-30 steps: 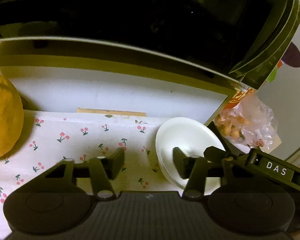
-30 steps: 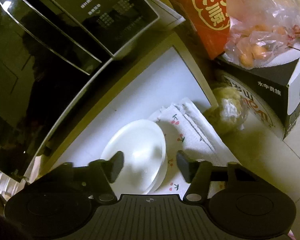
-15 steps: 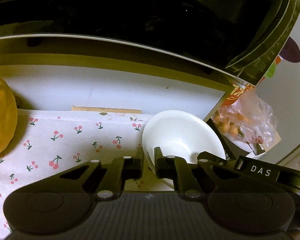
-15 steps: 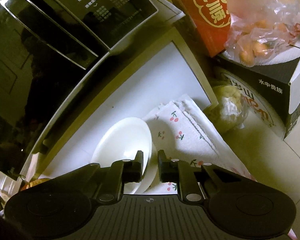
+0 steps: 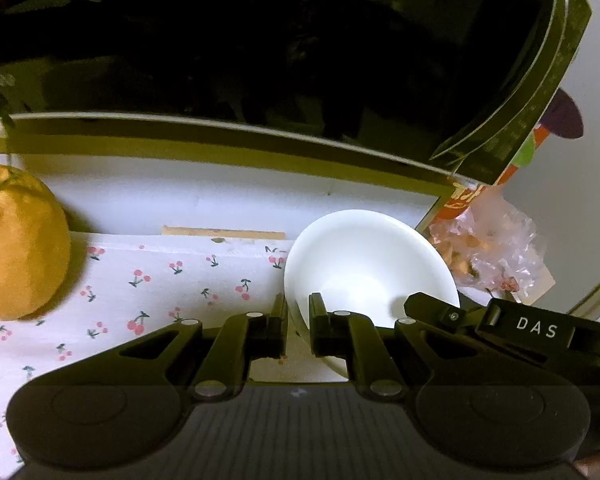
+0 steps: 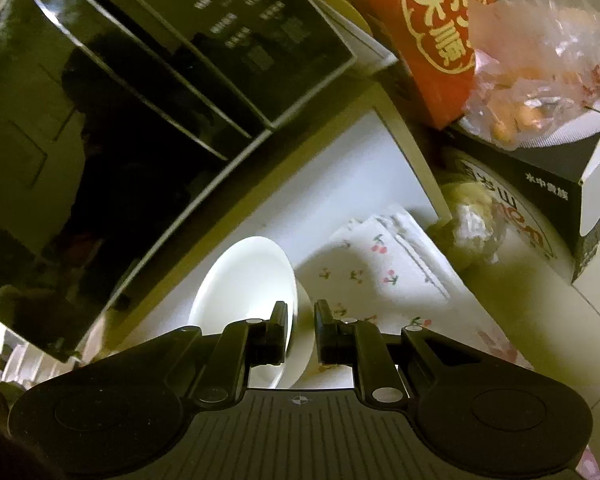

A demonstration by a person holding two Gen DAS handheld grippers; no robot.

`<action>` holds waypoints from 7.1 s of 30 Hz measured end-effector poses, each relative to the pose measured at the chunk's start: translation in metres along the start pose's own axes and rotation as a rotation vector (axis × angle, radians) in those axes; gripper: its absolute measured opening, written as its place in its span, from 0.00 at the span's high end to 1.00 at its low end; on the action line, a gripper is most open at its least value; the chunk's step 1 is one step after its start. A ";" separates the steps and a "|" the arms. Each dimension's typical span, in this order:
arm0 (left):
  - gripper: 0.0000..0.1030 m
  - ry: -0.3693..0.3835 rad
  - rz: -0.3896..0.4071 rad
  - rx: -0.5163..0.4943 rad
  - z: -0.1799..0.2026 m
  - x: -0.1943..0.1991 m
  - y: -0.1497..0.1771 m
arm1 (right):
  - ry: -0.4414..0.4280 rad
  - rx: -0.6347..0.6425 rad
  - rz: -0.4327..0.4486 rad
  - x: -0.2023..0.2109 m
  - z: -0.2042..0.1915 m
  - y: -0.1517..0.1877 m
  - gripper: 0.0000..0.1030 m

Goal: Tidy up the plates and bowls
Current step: 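Close both grippers on the small white bowl rim and lift it, then carry the small white bowl with both grippers back across the tablecloth, then lower the small white bowl into the smaller white bowl and open both grippers, then close the left gripper on the stacked bowls' rim while the right gripper reaches inside them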

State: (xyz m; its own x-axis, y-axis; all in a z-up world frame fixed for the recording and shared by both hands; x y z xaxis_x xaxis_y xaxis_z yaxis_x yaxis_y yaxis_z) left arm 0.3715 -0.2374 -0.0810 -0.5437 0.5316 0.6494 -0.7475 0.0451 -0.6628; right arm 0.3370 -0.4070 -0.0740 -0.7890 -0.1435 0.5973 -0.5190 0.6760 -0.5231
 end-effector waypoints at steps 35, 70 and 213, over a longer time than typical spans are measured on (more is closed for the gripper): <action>0.90 -0.019 0.061 0.098 -0.020 0.149 0.025 | -0.056 0.111 -0.024 0.117 -0.100 0.050 0.86; 0.90 -0.054 0.037 0.242 -0.091 0.226 0.109 | -0.052 0.208 -0.209 0.128 -0.136 0.173 0.85; 0.07 -0.059 -0.082 -0.467 -0.139 0.218 0.201 | -0.109 0.688 -0.362 0.061 -0.193 0.280 0.16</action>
State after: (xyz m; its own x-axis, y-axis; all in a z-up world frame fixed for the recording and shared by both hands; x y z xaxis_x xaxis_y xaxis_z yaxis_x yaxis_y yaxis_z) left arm 0.1558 0.0054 -0.1244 -0.5210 0.4623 0.7175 -0.5447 0.4671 -0.6965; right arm 0.2075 -0.0869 -0.0668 -0.5412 -0.3640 0.7580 -0.8090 -0.0205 -0.5874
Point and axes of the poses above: each gripper's, at about its wrist camera, not at the fingertips, and x roughly against the way its jaws point, z to its right, y to its underside, the point moved 9 cm from there along -x, roughly the way its jaws point, and after that the axes turned 2 degrees about y, right-handed, at the moved point
